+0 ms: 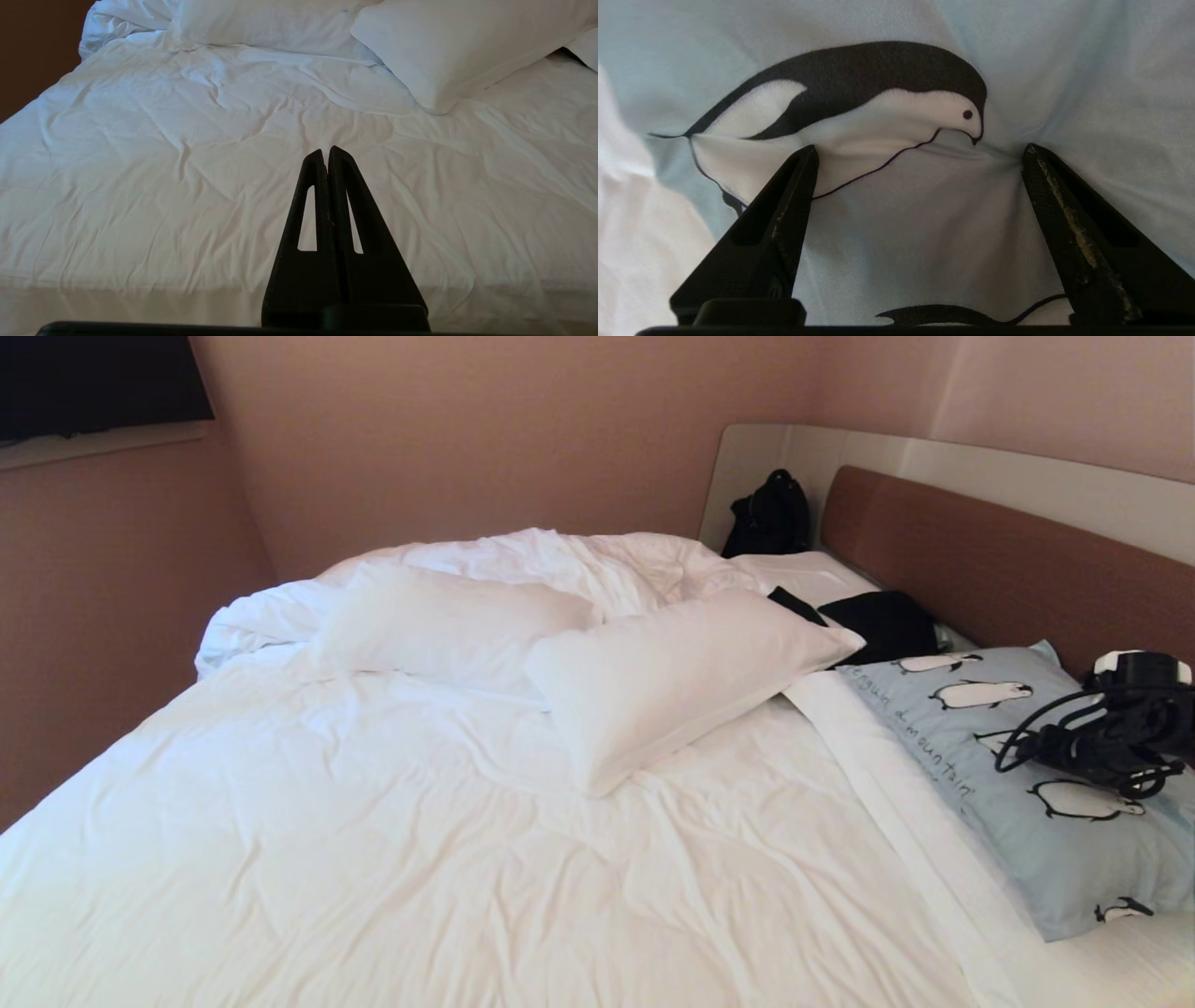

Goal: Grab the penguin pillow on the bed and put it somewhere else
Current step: Pick up the pillow

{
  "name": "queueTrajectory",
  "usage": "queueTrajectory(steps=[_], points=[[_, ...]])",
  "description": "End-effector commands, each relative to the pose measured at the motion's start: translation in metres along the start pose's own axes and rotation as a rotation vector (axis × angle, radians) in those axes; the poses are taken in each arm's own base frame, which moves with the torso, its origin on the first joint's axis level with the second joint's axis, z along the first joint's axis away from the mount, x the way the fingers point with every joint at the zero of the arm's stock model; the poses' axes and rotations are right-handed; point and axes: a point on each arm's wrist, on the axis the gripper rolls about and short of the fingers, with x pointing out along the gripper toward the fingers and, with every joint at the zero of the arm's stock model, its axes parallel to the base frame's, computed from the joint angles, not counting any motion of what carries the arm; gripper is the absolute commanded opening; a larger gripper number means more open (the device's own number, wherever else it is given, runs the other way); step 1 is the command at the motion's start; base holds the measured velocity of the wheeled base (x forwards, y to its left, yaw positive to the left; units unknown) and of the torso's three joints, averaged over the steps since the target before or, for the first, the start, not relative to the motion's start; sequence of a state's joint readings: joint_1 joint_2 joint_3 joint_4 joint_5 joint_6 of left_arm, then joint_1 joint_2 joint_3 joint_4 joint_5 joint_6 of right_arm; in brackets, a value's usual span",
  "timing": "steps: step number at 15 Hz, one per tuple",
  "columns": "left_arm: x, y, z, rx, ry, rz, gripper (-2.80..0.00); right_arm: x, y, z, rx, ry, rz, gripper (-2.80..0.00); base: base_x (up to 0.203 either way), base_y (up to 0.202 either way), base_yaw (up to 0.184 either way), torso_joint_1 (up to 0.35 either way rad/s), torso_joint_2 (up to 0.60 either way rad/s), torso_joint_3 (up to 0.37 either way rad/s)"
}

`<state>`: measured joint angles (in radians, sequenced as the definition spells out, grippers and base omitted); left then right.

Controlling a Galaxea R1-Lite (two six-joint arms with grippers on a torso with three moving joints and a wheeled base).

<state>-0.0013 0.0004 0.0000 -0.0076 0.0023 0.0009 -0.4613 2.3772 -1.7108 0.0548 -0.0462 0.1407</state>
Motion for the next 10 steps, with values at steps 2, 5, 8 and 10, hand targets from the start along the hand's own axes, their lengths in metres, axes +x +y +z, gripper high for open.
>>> queueTrajectory(steps=[2,5,8,10], points=[[0.0,0.0,0.0,-0.001,-0.001,0.0,-2.8,0.02,-0.003,-0.015,0.0,0.086,-0.015,0.0,0.0,0.0,0.0,0.0,0.0,0.0],[0.0,0.0,0.0,-0.001,-0.001,0.0,-2.8,0.025,-0.004,-0.022,-0.005,0.13,-0.019,0.0,0.0,0.0,0.0,0.0,0.0,0.0],[0.0,0.0,0.0,0.0,0.0,0.0,-2.8,0.033,-0.004,-0.027,-0.008,0.173,-0.025,0.0,0.0,0.0,0.0,0.0,0.0,0.0],[0.0,0.0,0.0,-0.001,-0.001,0.0,-2.8,0.035,-0.007,-0.028,-0.003,0.21,-0.035,0.0,0.0,0.0,0.0,0.0,0.0,0.0]])
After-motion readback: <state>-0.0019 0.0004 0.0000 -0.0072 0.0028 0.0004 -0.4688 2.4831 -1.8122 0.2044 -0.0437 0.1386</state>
